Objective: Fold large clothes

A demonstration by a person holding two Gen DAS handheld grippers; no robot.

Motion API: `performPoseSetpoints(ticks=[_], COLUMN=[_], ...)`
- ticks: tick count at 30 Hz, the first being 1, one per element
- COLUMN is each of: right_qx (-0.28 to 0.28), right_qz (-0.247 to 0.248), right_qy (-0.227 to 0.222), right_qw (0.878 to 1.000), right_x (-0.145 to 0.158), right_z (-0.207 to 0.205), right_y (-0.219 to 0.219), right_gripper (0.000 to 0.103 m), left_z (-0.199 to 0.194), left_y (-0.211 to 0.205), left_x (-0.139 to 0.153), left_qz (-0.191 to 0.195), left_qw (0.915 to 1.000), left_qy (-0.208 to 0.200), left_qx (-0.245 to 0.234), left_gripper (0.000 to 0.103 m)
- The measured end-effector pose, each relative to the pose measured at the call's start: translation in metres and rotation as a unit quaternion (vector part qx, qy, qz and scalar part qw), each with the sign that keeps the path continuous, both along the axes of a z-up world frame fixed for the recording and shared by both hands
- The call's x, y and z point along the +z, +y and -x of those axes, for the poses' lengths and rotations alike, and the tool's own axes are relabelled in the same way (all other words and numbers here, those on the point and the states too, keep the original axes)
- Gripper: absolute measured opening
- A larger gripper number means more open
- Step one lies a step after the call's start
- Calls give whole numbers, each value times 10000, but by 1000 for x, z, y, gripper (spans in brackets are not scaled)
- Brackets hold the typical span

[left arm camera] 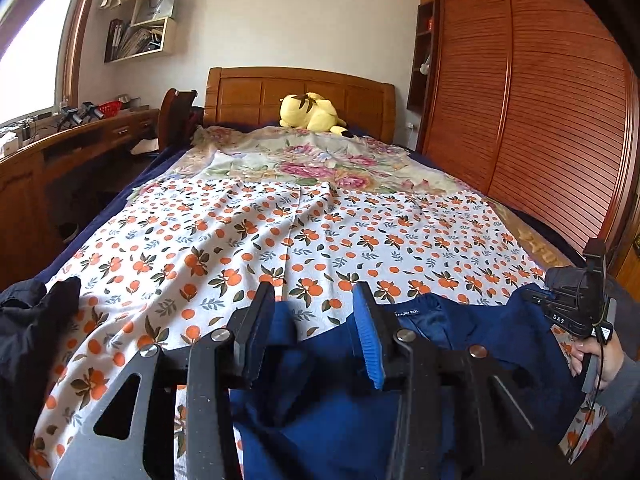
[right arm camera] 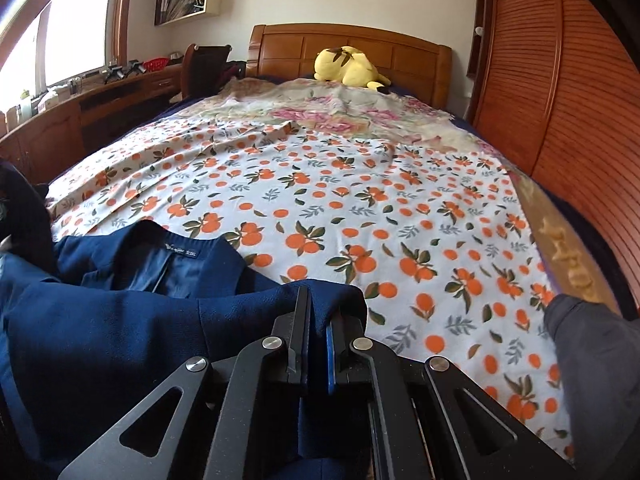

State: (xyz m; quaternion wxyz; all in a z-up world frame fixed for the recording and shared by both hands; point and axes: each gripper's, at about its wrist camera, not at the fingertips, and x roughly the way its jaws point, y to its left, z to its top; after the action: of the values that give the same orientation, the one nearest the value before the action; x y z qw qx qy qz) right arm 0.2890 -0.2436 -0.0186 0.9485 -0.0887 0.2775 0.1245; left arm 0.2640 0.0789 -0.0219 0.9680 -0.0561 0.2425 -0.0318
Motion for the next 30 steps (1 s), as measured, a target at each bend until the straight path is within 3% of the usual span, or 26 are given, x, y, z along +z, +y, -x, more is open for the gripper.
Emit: performPoseSetpoints(ticks=[1, 3, 5, 10, 14, 24, 28, 30], right_qx=[14, -19, -93, -14, 223, 1084, 927, 819], right_qz=[-3, 30, 16, 92, 193, 242, 730, 780], right_qy=[-30, -117, -180, -329, -285, 296, 429, 622], right_qw=[10000, 9999, 9998, 9994, 9992, 9934, 9921, 9916], right_x=[2, -2, -3, -1, 1, -6, -11, -11], right_z=[2, 5, 13, 44, 70, 114, 105, 93], right_y=[-1, -5, -4, 2, 14, 62, 71, 70], right_gripper=[6, 8, 15, 43, 52, 52, 52, 35], left_z=[3, 10, 14, 26, 33, 45, 47, 47], left_y=[0, -2, -5, -7, -5, -1, -4, -4], left_x=[-1, -4, -7, -14, -24, -45, -50, -51], left_qz=[38, 88, 116, 143, 68, -10, -141, -222], left_qw=[10000, 9999, 9999, 9998, 9999, 9995, 9989, 9986], left_qy=[16, -12, -54, -122, -74, 103, 136, 142], left_qx=[5, -50, -81, -37, -99, -305, -430, -463], left_gripper=[46, 73, 83, 83, 83, 83, 83, 83])
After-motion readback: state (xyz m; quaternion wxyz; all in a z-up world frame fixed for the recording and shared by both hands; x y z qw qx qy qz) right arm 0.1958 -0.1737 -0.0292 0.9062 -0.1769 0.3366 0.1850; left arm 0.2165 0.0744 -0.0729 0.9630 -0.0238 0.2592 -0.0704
